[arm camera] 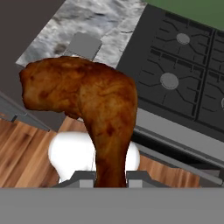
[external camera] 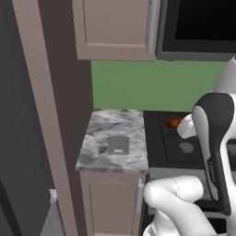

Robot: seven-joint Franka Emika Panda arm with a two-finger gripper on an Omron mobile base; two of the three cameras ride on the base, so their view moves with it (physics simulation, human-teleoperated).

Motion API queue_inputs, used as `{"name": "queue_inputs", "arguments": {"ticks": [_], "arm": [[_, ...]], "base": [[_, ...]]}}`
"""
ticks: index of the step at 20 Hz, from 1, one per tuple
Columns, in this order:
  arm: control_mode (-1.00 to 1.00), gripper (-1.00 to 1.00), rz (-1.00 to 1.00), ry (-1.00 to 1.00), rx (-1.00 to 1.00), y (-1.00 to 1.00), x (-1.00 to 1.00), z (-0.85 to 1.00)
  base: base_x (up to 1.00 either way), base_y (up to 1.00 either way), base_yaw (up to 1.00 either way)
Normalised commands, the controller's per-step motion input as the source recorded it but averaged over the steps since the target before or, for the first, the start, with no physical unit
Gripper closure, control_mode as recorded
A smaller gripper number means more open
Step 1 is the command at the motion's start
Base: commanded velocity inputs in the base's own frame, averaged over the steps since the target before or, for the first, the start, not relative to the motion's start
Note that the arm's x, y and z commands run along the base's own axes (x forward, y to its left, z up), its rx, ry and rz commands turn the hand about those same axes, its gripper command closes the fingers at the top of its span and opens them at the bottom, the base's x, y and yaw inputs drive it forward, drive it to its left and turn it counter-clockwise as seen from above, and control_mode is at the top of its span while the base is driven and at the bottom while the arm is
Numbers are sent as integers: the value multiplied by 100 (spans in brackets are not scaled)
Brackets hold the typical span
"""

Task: Take the chicken drumstick from the fridge and place it on the digital scale on the counter by the fridge. Wait a few seconds for a reading, then move it to the plate on the dining counter.

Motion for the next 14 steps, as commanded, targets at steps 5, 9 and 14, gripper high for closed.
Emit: {"name": "queue_inputs", "arguments": {"ticks": [5,9,14], "arm": [[100,100,0,0,0,0,0,0],[100,100,0,0,0,0,0,0],[-100,100,0,2,0,9,36,-38]], "base": [[12,3,0],[9,-1,0],[0,0,0]]}}
